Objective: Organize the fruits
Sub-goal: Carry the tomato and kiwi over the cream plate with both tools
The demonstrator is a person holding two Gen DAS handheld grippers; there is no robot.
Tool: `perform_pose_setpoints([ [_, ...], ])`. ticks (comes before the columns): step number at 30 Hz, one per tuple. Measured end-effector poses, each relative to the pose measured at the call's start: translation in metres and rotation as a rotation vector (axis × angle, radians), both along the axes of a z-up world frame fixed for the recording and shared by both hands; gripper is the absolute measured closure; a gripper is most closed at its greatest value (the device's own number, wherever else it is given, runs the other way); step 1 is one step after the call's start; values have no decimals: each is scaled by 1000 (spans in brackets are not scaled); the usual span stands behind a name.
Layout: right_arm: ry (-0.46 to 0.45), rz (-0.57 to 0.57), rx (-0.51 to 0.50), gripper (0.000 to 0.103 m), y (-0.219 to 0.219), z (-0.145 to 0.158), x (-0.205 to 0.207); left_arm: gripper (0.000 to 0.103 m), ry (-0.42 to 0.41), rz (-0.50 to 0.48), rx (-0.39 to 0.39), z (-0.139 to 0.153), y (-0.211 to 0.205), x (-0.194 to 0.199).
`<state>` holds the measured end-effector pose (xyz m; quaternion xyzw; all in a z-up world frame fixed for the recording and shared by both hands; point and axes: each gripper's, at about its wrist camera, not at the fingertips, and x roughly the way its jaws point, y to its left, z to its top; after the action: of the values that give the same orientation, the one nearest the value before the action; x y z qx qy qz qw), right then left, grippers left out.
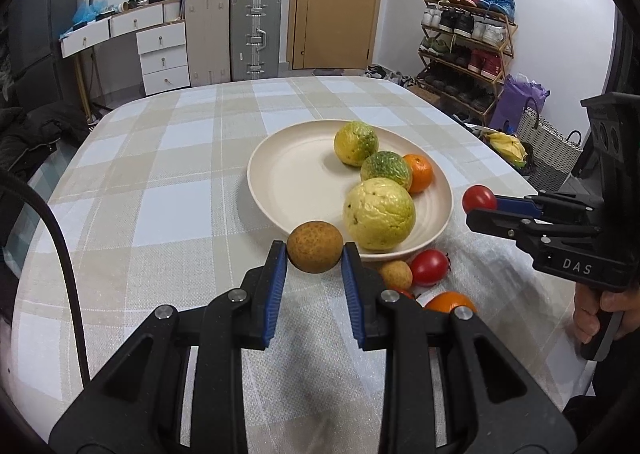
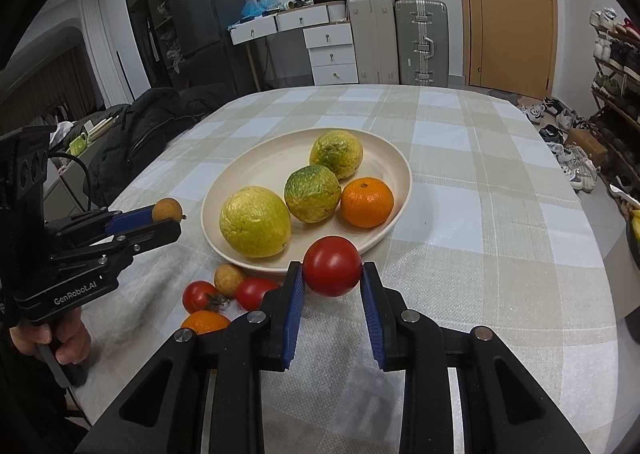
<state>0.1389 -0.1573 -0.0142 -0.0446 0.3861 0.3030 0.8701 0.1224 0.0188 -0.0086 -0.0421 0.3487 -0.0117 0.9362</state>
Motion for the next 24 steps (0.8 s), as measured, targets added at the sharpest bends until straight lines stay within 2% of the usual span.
perform_pose_setpoints([
  [10, -5, 6, 32, 74, 7, 1, 4, 78, -22, -2, 42, 0, -9, 14],
  [24, 9, 13, 30, 74, 19, -2, 21, 78, -25, 14, 41, 1, -4, 33],
])
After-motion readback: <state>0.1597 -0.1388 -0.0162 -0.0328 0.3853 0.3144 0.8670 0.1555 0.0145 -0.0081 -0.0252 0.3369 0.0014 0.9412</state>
